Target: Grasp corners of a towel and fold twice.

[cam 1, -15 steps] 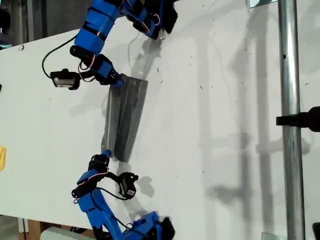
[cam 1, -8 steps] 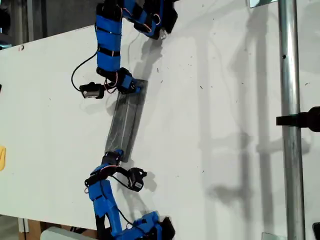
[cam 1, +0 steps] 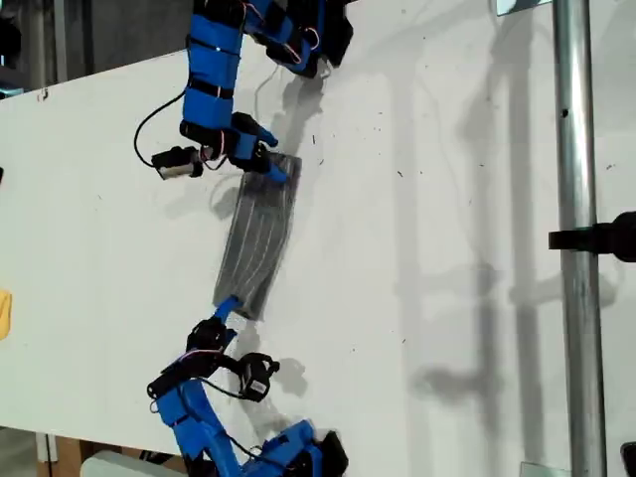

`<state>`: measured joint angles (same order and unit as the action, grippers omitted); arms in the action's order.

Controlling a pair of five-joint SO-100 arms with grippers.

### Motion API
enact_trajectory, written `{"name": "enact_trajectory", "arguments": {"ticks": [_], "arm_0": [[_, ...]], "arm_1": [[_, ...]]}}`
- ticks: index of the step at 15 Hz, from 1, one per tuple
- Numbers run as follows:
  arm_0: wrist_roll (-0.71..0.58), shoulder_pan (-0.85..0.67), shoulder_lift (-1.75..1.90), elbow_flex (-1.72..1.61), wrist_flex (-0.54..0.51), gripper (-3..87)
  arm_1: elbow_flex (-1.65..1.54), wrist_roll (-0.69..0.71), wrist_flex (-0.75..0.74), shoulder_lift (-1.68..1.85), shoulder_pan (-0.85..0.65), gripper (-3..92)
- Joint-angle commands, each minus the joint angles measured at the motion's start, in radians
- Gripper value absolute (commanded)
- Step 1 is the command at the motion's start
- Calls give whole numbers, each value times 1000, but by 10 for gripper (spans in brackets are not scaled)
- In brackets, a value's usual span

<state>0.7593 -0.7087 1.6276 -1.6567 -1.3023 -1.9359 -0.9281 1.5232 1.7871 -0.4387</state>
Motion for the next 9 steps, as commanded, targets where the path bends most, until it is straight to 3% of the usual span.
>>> {"name": "enact_trajectory", "arguments": {"ticks": [1, 4, 5, 7, 9], "arm_0": [[18, -12, 285, -78, -103, 400], [127, 5, 836, -466, -61, 388], [135, 48, 1069, -618, -23, 319], [299, 202, 1511, -914, 32, 231], [442, 365, 1853, -1177, 97, 138]], "arm_1": [[-18, -97, 164, 264, -46, 462], [-141, -371, 282, 646, 44, 478], [-192, -520, 290, 796, 149, 465], [-342, -838, 311, 1035, 394, 431], [-348, -917, 321, 1026, 502, 434]]}}
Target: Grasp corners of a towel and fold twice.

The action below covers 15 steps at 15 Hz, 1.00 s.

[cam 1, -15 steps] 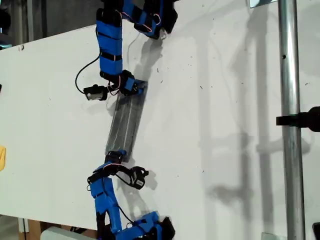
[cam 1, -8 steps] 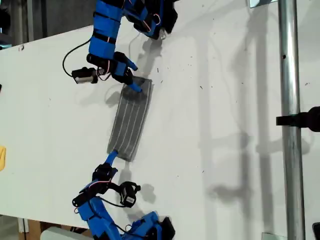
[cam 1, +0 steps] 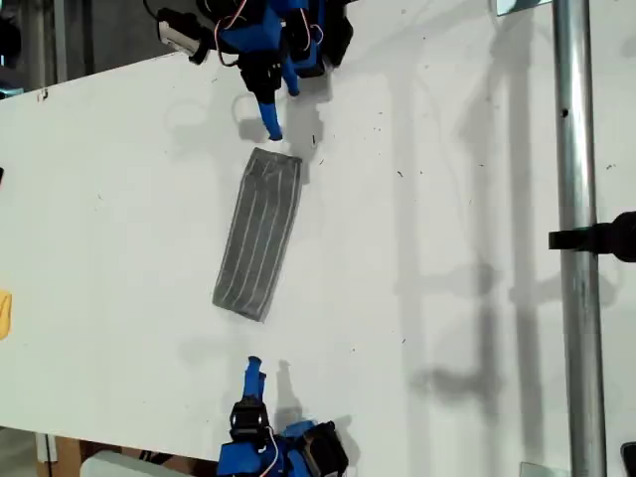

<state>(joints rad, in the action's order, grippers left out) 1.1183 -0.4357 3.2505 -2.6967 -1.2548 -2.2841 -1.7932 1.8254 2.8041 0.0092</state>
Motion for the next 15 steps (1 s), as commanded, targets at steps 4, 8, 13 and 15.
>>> {"name": "enact_trajectory", "arguments": {"ticks": [4, 8, 13, 15], "arm_0": [[83, 227, 225, -408, 89, -26], [32, 229, 225, -422, 89, -26], [61, 230, 225, -423, 74, -26], [61, 227, 225, -423, 72, -26]], "arm_1": [[12, -106, 20, -55, 57, 472], [-54, 25, -230, -333, -158, 525], [-115, 252, -704, -752, -440, 515], [-84, 307, -864, -956, -474, 486]]}}
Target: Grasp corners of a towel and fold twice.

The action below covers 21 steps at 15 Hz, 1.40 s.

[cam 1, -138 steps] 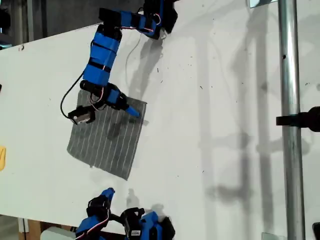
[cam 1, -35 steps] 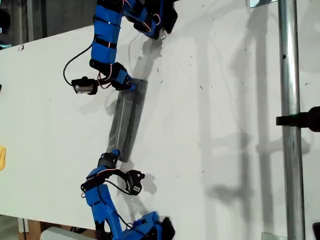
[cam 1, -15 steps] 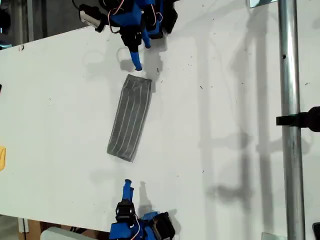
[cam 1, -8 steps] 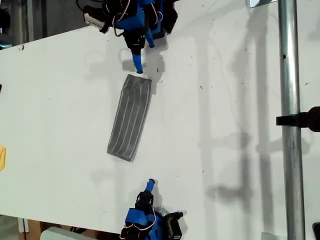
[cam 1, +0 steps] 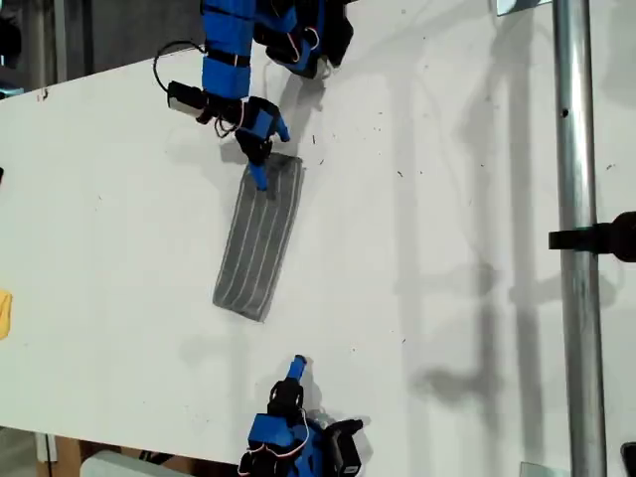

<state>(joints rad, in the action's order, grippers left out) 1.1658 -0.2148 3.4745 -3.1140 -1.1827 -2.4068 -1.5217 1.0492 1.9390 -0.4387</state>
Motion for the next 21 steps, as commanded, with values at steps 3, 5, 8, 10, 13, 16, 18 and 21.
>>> {"name": "enact_trajectory", "arguments": {"ticks": [3, 5, 8, 10, 13, 16, 18, 21], "arm_0": [[15, 6, 2, -6, -3, -26], [15, 6, 2, -6, -3, -26], [14, -3, 2, -6, -5, -26], [12, -14, 2, -6, -5, -26], [8, -12, 2, -6, -8, -26], [11, 0, 2, -6, -11, -26], [8, -5, 2, -6, -12, -26], [8, -11, 2, -6, -11, -26]], "arm_1": [[86, 60, -150, -150, -57, 458], [86, 78, -249, -160, -91, 410], [104, 127, -426, -215, -164, 335], [276, 167, -408, -379, -186, 316], [773, 258, -153, -732, -153, 216], [825, 285, 5, -718, -133, -2], [755, 291, 259, -483, -94, -2], [706, 229, 621, 60, -29, -2]]}}
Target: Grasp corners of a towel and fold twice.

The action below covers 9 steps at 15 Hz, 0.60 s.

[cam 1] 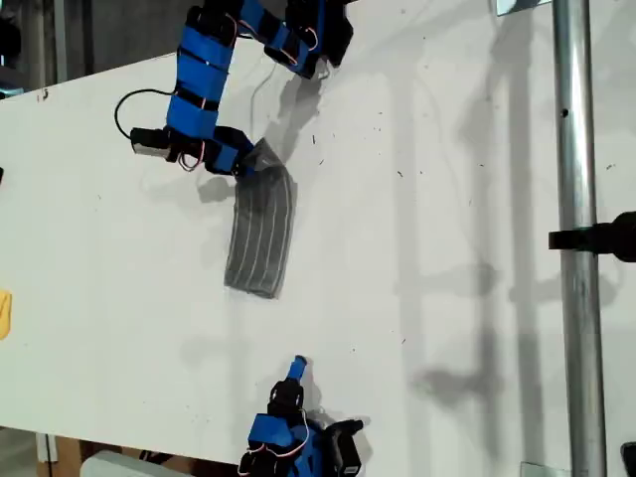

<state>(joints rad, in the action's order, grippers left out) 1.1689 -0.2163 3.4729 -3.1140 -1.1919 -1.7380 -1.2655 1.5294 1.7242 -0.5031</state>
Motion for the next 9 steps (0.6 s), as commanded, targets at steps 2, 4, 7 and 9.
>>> {"name": "enact_trajectory", "arguments": {"ticks": [2, 4, 7, 9], "arm_0": [[8, 0, 3, -6, -2, -26], [8, 5, 3, -6, -3, -26], [12, 9, 3, -6, -5, -26], [12, 3, 3, -6, -5, -26]], "arm_1": [[123, 11, 35, 193, 81, -2], [272, 29, -112, -74, 130, -2], [379, 29, -272, -307, 164, -2], [379, 40, -377, -379, 175, -2]]}}
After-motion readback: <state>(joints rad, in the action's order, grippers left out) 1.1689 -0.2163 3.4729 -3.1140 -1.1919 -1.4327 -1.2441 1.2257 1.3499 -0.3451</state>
